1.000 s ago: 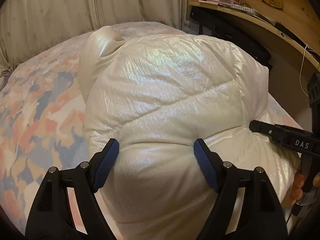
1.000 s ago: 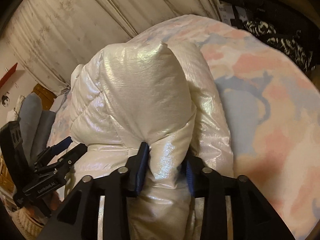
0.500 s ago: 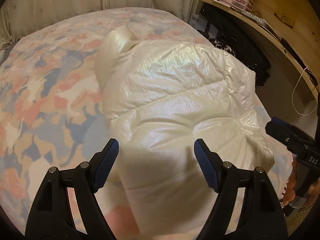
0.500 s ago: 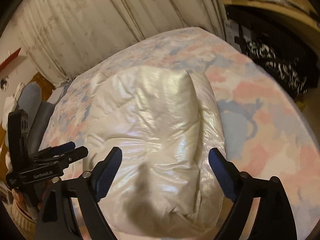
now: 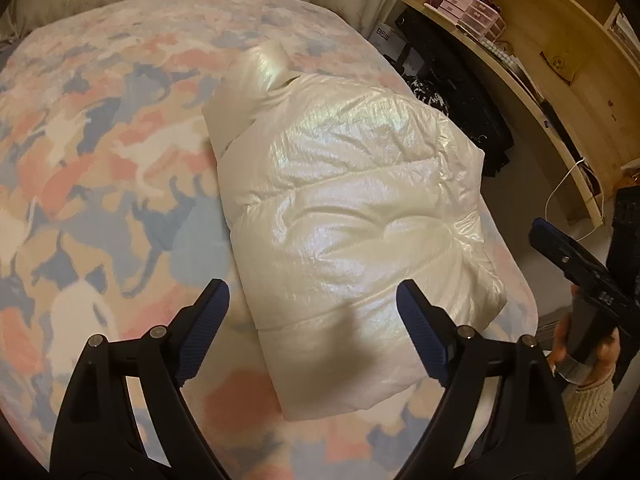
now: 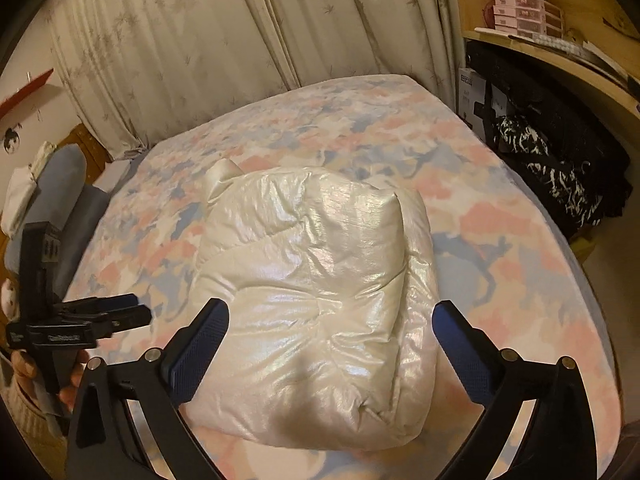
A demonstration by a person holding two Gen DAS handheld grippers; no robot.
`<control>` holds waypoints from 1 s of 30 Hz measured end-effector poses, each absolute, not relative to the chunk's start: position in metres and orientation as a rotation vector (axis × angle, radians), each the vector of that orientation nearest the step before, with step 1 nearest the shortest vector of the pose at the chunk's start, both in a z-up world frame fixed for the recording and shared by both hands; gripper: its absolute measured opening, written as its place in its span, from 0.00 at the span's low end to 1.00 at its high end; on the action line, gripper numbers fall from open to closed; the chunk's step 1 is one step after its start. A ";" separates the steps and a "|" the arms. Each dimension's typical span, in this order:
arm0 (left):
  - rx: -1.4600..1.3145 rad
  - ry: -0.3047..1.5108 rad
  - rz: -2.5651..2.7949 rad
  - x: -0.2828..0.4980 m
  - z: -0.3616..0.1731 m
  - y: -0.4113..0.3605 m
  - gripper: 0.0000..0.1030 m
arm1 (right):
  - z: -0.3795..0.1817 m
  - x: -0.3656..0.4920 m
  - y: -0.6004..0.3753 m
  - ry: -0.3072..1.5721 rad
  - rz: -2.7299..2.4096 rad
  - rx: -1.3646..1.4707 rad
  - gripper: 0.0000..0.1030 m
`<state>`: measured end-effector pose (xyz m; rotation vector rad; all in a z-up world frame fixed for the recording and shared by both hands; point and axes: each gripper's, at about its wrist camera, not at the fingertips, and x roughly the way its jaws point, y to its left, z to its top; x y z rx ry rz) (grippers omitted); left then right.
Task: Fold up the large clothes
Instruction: 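Grasp the jacket bundle with both tools and lift it off the bed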
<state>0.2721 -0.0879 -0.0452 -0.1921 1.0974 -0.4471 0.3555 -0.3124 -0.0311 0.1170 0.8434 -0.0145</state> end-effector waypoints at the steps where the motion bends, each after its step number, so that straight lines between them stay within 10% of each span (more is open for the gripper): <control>1: -0.201 1.102 -0.452 0.273 -0.049 -0.089 0.82 | -0.035 0.358 -0.313 0.849 -0.009 0.110 0.99; 13: -0.309 1.202 -0.493 0.297 -0.127 -0.103 0.83 | -0.124 0.404 -0.360 1.001 -0.094 0.094 0.99; 17: -0.358 1.205 -0.478 0.303 -0.142 -0.103 1.00 | -0.148 0.409 -0.389 1.025 -0.045 0.239 0.99; 30: -0.538 1.228 -0.562 0.311 -0.181 -0.102 1.00 | -0.226 0.419 -0.450 1.162 0.257 0.770 1.00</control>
